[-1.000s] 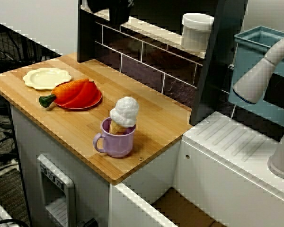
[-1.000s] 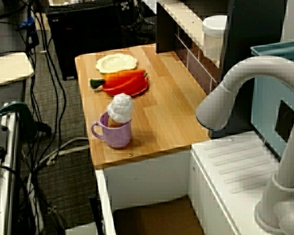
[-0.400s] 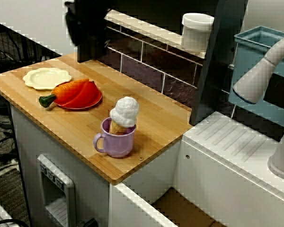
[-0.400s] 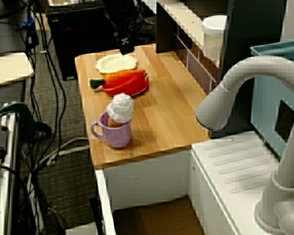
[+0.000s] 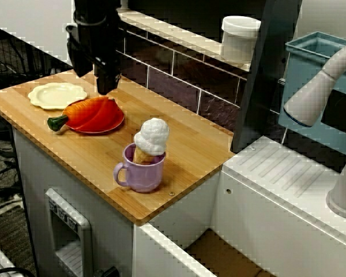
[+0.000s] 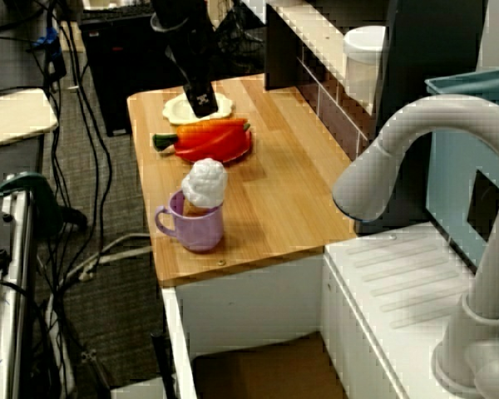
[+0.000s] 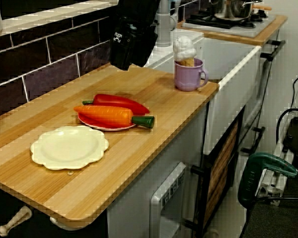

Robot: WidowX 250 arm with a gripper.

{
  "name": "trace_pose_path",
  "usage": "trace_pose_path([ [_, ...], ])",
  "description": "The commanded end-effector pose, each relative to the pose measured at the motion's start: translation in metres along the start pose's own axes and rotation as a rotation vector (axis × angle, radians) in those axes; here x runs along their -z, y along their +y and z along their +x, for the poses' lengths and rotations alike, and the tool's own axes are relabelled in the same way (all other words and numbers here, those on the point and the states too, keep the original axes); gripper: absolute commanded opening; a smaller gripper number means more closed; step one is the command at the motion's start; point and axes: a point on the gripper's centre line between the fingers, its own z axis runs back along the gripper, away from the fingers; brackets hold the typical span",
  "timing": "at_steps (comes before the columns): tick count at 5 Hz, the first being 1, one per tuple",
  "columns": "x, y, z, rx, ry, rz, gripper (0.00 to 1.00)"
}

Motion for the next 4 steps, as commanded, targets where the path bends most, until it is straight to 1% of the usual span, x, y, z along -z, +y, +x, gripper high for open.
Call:
trace_pose_path([
  [1,0.009,0.002,0.011,-0.094,-0.036,0.017,1.0],
  [2,0.016,0.002,0.019,-0.128,-0.04,0.009,1.0],
  [3,0.027,0.005,0.025,-0.174,-0.02,-0.008,1.0],
  [4,0.029,0.006,0.028,-0.185,-0.026,-0.017,1.0],
])
